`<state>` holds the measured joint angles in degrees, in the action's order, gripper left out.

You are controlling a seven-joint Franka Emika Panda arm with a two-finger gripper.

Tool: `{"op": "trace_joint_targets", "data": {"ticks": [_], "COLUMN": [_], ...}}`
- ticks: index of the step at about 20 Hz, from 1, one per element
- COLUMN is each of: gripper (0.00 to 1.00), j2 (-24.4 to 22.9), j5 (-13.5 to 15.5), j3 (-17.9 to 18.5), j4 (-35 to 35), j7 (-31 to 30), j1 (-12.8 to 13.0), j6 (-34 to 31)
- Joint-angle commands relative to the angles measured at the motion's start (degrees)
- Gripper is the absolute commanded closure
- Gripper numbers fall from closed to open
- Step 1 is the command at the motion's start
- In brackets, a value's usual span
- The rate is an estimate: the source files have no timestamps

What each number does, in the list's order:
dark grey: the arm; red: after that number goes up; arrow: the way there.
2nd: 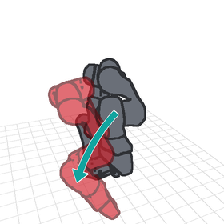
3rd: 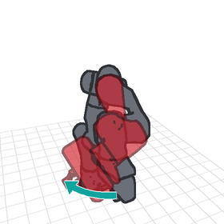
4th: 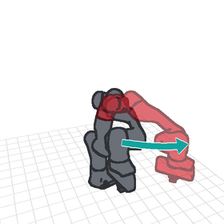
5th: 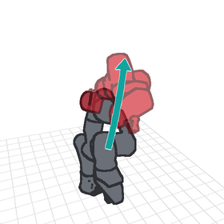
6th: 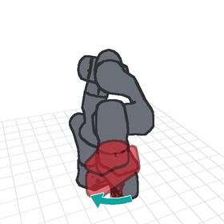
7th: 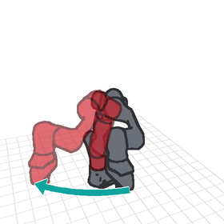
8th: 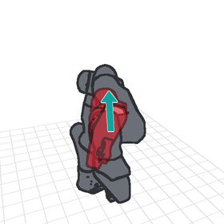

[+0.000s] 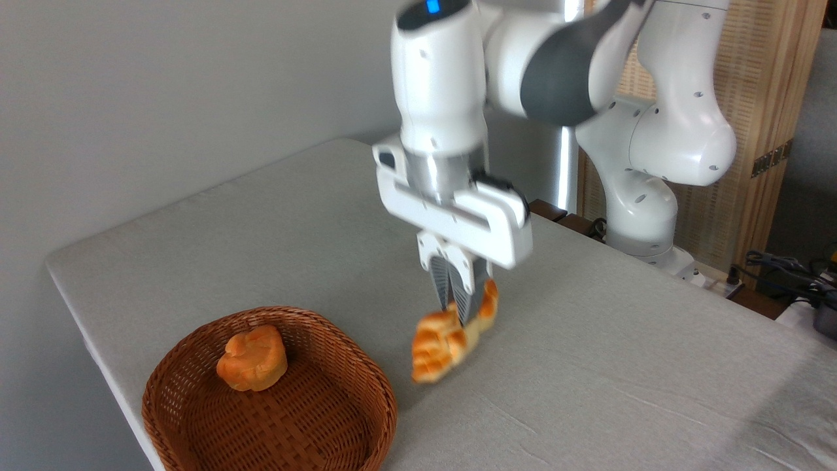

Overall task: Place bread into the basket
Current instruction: 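Lift the braided loaf and carry it over the wicker basket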

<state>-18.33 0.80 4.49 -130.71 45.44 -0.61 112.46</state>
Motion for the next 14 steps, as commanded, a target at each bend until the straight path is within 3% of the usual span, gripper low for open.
{"op": "trace_joint_targets", "data": {"ticks": [1, 6, 10, 13, 14], "gripper": [1.0, 1.0, 1.0, 0.93, 0.93], "j2": [3.02, 11.28, 20.33, 25.08, 26.05], "j5": [0.6, 0.51, 0.08, -0.27, -1.84], "j3": [0.17, -2.56, -3.96, -5.88, -6.94], "j4": [9.93, 20.39, 29.0, 30.43, 30.43], "j7": [1.93, 8.17, 8.78, 9.13, 9.14], "j1": [0.35, 0.43, 0.35, 0.44, 0.44], "j6": [-5.06, -3.84, 1.09, 9.58, 10.83]}}
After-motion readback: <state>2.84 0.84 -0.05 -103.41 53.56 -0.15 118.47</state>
